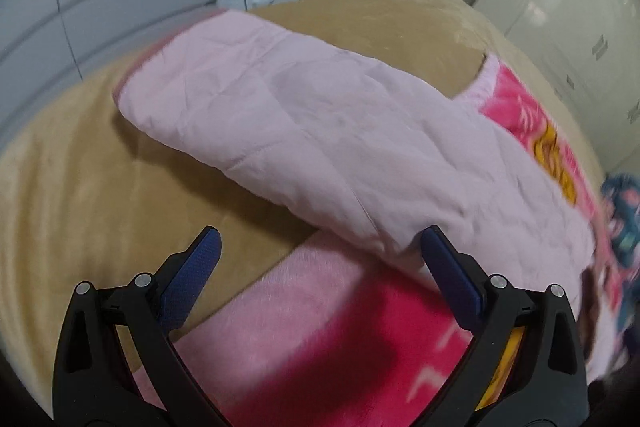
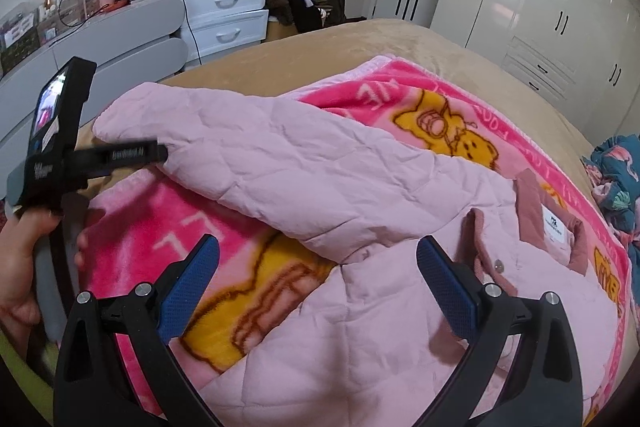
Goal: Fold large clothes
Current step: 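Grasp the sleeve with the left gripper and fold it across the body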
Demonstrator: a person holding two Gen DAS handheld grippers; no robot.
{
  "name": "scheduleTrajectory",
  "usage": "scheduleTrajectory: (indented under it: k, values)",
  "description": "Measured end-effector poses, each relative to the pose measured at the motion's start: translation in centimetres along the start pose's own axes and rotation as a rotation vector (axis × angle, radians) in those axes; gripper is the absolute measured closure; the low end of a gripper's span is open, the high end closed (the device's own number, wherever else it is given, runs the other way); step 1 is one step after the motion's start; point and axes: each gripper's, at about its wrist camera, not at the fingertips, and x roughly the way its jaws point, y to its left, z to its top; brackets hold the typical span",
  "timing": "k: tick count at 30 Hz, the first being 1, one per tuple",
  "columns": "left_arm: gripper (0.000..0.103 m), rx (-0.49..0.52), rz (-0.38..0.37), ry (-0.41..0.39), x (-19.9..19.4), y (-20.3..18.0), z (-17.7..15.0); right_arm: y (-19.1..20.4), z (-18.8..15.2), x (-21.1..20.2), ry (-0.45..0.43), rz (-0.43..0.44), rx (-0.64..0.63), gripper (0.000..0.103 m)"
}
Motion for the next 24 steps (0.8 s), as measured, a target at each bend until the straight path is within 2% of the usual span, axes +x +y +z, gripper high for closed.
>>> scheduleTrajectory:
  k: [6, 8, 9, 10, 11, 12, 14, 19, 24]
  values:
    - [0.009, -0.183, -0.090, -0.002, 2.0, 2.4, 1.6, -1.5, -0.9, 0.0, 0.010, -0.011, 0.036, 0.005]
    - [0.009, -0.216, -0.103, -0.007, 2.3, 2.8, 2.0, -2.4, -1.5, -0.2, 0.014, -0.016, 0.058, 0.005]
    - [0.017, -0.220, -0.105, -0.010, 2.4, 3.0, 2.2, -3.0, -1.8, -0.4, 0.014, -0.020, 0.069, 0.005]
    - [0.031, -0.218, -0.116, -0.023, 2.2, 2.8, 2.3, -3.5, -2.1, -0.5, 0.015, -0.025, 0.079, 0.005]
    - [0.063, -0.210, -0.131, -0.042, 1.9, 2.5, 2.4, -4.0, -2.4, -0.7, 0.016, -0.031, 0.090, 0.005]
    - [0.076, -0.202, -0.128, -0.052, 1.6, 2.2, 2.5, -4.6, -2.7, -0.9, 0.017, -0.036, 0.103, 0.005]
    - [0.092, -0.167, -0.158, -0.091, 0.2, 1.1, 2.8, -6.0, -3.3, -1.4, 0.018, -0.047, 0.138, 0.005]
    - [0.096, -0.106, -0.207, -0.193, -4.2, -1.8, 3.6, -9.4, -4.8, -3.4, 0.012, -0.025, 0.261, 0.005]
    - [0.097, -0.017, -0.281, -0.283, -9.8, -6.2, 4.5, -11.7, -6.2, -5.7, -0.017, -0.058, 0.304, 0.005]
